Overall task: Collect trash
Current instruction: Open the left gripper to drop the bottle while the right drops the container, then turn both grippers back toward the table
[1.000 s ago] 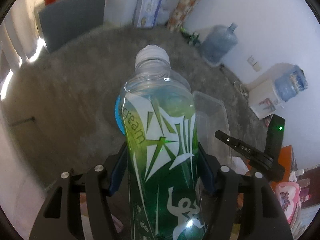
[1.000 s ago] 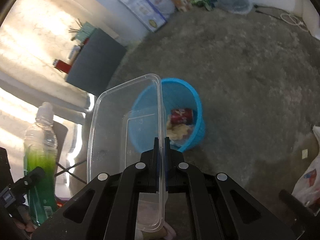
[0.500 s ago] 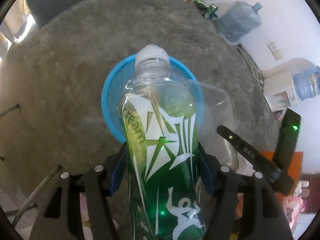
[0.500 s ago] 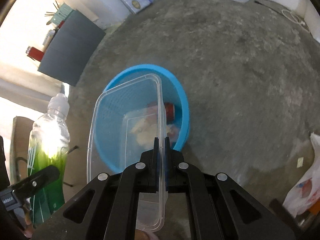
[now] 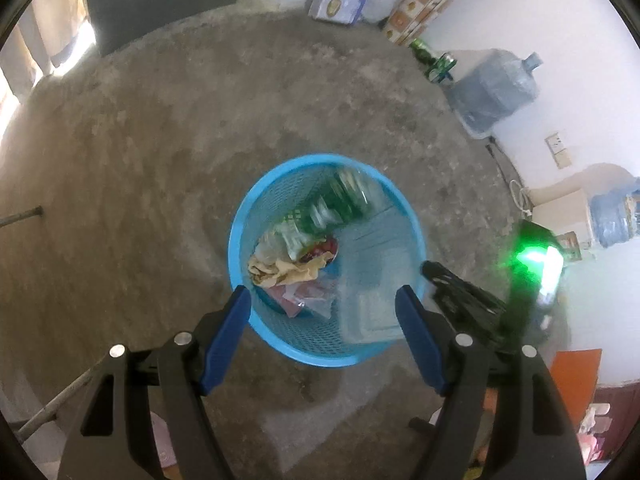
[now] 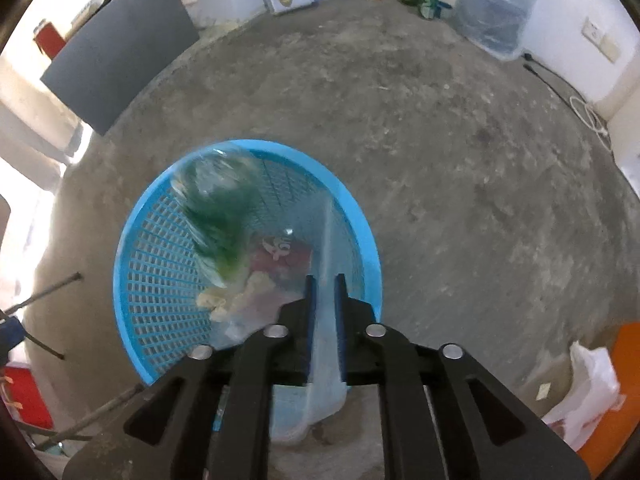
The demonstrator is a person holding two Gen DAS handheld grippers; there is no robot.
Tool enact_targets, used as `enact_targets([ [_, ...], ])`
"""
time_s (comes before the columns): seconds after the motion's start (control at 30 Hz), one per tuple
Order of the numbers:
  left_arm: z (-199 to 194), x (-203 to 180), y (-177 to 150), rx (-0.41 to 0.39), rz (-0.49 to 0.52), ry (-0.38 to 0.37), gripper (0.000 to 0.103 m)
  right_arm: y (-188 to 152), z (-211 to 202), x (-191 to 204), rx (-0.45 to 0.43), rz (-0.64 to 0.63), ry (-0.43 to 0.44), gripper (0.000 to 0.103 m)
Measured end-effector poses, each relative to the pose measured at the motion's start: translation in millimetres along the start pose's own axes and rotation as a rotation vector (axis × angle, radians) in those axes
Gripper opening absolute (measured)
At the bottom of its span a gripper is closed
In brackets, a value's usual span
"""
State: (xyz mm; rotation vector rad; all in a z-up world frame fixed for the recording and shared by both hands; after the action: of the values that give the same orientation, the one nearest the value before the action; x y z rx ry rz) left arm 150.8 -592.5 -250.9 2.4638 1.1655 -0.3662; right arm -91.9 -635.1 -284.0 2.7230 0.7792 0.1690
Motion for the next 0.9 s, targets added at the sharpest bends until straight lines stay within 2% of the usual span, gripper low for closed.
enact_targets([
  [0.07, -12.3, 0.3, -1.3, -0.021, 0.008, -0.015, 0.073, 1.8, -1.8, -1.1, -0.012, 0.004, -0.006, 0.037],
  [0.17, -33.3, -2.2, -2.3, -0.057, 0.015, -0.033, 0.073, 3.9, -13.1, -4.2, -0.047, 0.019, 0.006, 0.045],
  [0.4, -90.2, -10.7, -16.9, -0.138, 0.074, -0.074, 0.073, -5.1, -48.0, -22.0, -0.099, 0.117, 0.062, 0.045],
  [0.63, -171.8, -5.9, -51.9, -0.256, 0.124, -0.131, 0.073, -45.8, -102.5, -29.9, -0.123, 0.210, 0.134, 0.046],
  [0.77, -220.9, 15.0, -69.2, -0.359, 0.110, -0.099, 0.078, -60.9, -135.7, -7.6, -0.147, 0.183, 0.185, 0.056],
  [0.9, -267.5, 55.0, -89.1, -0.456, 0.058, -0.024, 0.079, -56.3, -175.7, 39.5, -0.201, 0.075, 0.255, 0.061],
])
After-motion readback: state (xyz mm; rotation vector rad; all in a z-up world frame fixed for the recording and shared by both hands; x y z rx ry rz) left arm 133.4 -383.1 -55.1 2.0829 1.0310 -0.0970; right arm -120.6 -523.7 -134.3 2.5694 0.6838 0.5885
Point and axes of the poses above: each gripper's, at about its wrist camera, not at the fingertips, and z roughly the way its jaws point, x to its left, y to its top, the point moved 10 cm from there along z, roughly the way its jaws point, and after that the axes turned 5 degrees about -z, right-handed, at the moved point
